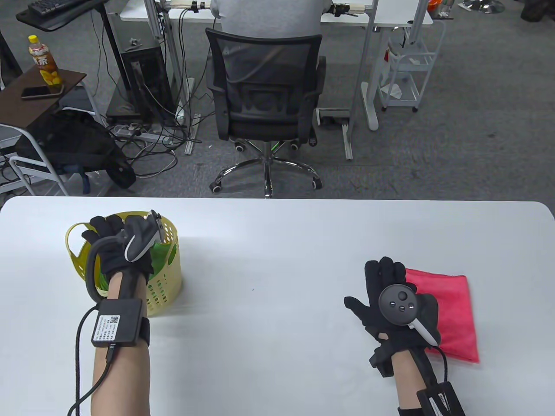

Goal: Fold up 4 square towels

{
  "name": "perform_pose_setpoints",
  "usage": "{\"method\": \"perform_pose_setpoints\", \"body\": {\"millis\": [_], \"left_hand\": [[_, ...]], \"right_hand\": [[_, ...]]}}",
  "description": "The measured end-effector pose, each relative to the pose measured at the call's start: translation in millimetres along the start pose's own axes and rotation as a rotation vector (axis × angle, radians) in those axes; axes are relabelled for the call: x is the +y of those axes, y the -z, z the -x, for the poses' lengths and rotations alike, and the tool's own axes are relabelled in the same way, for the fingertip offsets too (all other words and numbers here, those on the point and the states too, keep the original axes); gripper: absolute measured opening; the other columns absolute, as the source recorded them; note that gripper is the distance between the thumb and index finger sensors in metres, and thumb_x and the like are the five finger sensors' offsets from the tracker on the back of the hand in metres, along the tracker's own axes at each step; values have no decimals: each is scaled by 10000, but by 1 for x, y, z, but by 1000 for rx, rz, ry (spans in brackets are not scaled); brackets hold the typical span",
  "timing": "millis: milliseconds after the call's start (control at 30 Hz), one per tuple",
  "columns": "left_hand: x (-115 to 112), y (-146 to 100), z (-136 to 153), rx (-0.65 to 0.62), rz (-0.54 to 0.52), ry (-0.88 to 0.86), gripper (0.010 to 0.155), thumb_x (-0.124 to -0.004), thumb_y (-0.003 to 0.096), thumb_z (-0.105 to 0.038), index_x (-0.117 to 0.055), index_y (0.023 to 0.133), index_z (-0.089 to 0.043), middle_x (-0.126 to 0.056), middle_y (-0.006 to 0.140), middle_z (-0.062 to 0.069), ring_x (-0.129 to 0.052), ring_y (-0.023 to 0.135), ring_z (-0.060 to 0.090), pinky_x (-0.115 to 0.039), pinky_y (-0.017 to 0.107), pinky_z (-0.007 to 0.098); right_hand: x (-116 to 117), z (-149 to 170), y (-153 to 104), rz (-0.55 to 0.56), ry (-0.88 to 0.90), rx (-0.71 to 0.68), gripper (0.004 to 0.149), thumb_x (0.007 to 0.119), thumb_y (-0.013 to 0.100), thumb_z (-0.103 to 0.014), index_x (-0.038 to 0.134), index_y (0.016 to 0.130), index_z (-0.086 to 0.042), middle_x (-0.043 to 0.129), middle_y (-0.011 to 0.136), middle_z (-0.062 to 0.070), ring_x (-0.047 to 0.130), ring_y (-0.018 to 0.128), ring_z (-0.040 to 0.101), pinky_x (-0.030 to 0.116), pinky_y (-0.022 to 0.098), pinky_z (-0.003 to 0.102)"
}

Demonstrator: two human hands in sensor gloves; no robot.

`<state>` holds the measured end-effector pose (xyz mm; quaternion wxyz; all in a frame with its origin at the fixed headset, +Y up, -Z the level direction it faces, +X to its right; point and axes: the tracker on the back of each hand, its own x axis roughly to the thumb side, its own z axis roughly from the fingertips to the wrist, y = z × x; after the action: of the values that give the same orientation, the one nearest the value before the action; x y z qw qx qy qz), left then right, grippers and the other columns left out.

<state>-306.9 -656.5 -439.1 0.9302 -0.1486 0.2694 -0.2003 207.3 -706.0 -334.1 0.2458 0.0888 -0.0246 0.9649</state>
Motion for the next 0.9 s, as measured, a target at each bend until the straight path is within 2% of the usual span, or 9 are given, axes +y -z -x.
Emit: {"method": "perform_pose_setpoints", "body": {"millis": [67,167,233,333,467,567,633,733,900], "left_hand": [[-7,3,-3,4,2,30,601,-848,479,-486,-610,1030,-529,-250,1278,-59,-162,1208,346,-245,902,573],[-3,-2,4,-10,-111,-18,430,-820,487,-478,-784,915,-494,-436,1264,-101,-308,1226,331,-294,903,578],[4,-7,13,-26,-137,-43,409,-801,487,-461,-825,895,-480,-585,1231,-123,-472,1217,342,-343,900,586],[18,-21,34,-27,-221,-107,411,-780,483,-436,-906,874,-448,-804,1119,-109,-836,1058,340,-474,881,589],[39,-43,63,-19,-313,-234,407,-776,481,-427,-924,860,-429,-893,1047,-51,-924,981,297,-524,869,571],[64,-65,91,-6,-344,-349,422,-695,505,-426,-846,899,-406,-901,1027,-58,-902,996,281,-520,869,573],[82,-82,112,-17,-364,-507,425,-663,516,-414,-805,916,-382,-969,913,-61,-953,924,252,-541,861,564],[112,-114,145,-125,-409,-843,427,-665,522,-394,-802,922,-333,-1021,759,-91,-1013,813,202,-585,841,549],[155,-174,181,-343,-534,-1292,429,-668,528,-388,-790,931,-305,-1023,755,-96,-1022,805,184,-602,833,538]], "right_hand": [[0,0,0,2,0,-1,930,752,507,-510,265,1143,-38,119,1141,369,88,966,601,221,595,803],[3,-1,3,-2,4,-4,927,750,507,-511,269,1143,-38,123,1143,367,92,968,603,222,592,807],[6,-3,5,-14,4,-10,923,748,508,-510,270,1142,-38,124,1143,366,94,968,602,223,590,808],[9,-7,6,-28,1,-27,900,739,513,-508,291,1146,-53,135,1149,355,101,974,594,227,590,810],[8,-10,3,-25,7,-42,900,736,515,-509,291,1146,-47,135,1148,360,103,973,599,228,588,811],[4,-10,1,-16,25,-46,902,732,517,-511,287,1147,-45,133,1147,365,103,972,604,228,586,813],[2,-11,0,-10,46,-50,901,728,518,-512,287,1146,-40,132,1145,367,105,971,607,228,584,815],[-3,-14,-1,0,76,-67,902,726,520,-512,284,1146,-37,132,1144,371,104,971,608,228,583,816],[-10,-20,-5,22,119,-99,904,725,521,-514,279,1146,-36,136,1146,372,110,974,607,227,582,818]]}}
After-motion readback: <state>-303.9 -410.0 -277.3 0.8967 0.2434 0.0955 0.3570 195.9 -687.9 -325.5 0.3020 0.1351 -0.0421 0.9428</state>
